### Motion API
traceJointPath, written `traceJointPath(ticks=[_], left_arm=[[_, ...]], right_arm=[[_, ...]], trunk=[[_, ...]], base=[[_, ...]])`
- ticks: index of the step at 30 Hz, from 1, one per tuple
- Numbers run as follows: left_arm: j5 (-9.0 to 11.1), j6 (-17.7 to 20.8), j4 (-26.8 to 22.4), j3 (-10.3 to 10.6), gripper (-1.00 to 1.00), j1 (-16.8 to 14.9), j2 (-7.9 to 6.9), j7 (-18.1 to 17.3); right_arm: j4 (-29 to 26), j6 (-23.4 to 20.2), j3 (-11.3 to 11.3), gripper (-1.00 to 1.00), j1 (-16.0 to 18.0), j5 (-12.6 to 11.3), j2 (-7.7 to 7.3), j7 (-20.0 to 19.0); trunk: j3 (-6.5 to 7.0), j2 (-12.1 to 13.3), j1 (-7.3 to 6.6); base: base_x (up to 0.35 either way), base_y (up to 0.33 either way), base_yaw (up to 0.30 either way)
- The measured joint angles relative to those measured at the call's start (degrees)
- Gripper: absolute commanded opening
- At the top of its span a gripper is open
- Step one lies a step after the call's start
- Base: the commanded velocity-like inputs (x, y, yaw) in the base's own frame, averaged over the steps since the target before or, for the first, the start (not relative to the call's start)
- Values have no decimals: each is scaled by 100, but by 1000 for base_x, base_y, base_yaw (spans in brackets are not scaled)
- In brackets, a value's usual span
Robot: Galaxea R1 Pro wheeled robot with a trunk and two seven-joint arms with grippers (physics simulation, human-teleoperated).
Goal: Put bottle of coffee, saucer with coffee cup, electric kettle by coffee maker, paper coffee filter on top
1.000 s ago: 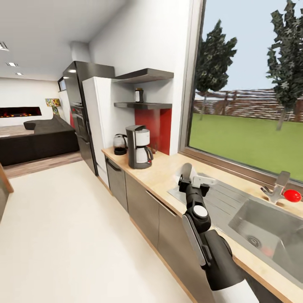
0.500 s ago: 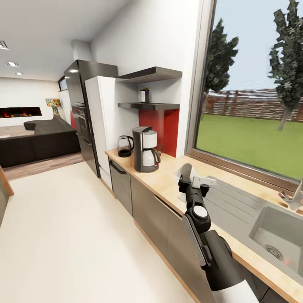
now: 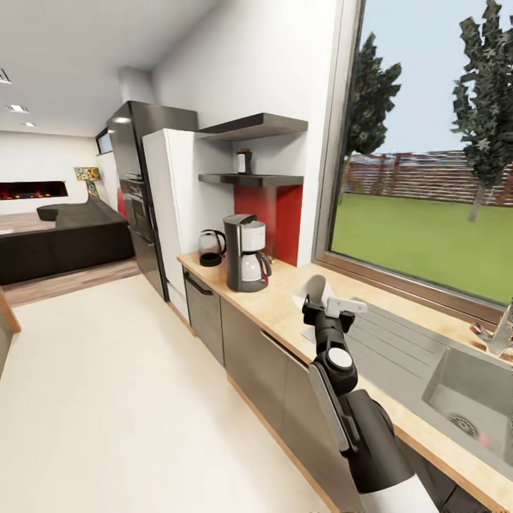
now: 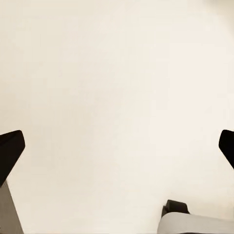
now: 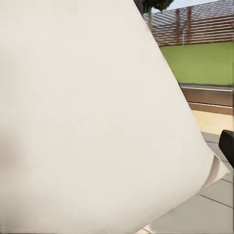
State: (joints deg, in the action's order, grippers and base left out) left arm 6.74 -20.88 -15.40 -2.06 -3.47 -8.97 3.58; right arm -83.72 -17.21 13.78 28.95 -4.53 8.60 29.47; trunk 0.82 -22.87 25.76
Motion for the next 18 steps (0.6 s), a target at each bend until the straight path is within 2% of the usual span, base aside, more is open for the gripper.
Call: traceJointPath(ticks=[5,12,18], left_arm=[[12,-35,21,-11,100,25,-22,-1],[18,-31,30,-10,100,48,-25,-1],[18,-30,32,-10,100,50,-25,-1]], right_arm=[[-1,5,0,-100,-30,0,-3,-1],[-25,-1,8,-100,-42,0,-2,-1],[-32,-15,9,-100,-42,0,2,-1]], trunk=[[3,0,-1],[3,-1,-3],[3,-1,-3]], base=[[46,278,-241],[247,220,-259],[285,181,-58]])
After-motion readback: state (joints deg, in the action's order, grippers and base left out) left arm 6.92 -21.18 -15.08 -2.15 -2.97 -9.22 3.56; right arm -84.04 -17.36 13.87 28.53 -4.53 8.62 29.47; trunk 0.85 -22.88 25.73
